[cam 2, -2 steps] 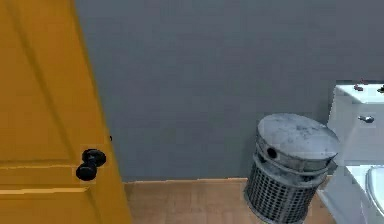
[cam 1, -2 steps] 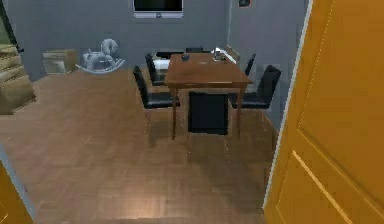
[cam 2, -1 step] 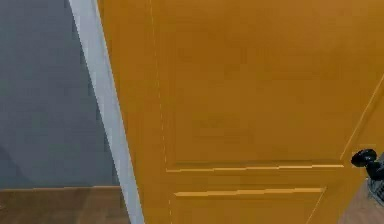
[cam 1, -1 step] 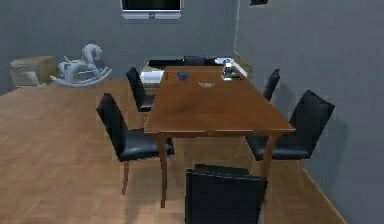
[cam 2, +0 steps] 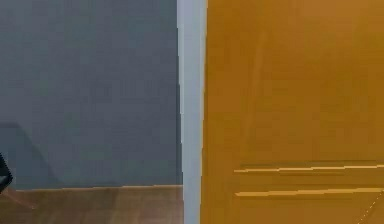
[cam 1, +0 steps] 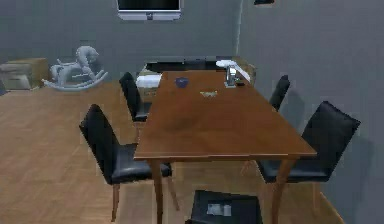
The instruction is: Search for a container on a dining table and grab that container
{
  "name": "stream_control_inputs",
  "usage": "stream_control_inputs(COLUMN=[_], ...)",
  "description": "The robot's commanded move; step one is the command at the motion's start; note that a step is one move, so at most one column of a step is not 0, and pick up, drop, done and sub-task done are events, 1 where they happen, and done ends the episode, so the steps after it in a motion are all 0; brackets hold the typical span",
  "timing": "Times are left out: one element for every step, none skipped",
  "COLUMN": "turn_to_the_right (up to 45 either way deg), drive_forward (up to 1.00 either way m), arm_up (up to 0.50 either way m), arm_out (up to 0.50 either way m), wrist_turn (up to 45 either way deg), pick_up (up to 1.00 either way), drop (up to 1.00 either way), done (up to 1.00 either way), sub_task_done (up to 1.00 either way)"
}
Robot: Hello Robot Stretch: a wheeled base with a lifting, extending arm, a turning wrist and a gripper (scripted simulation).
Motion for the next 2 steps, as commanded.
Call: stream_control_inputs(turn_to_the_right=[-45.0, -9.0], drive_forward=[0.00, 0.00], arm_up=[0.00, 0.00], arm_out=[0.00, 0.00], wrist_turn=[0.0, 0.0], pick_up=[0.00, 0.00], drop=[0.00, 0.00], done=[0.00, 0.00], sub_task_done=[0.00, 0.00])
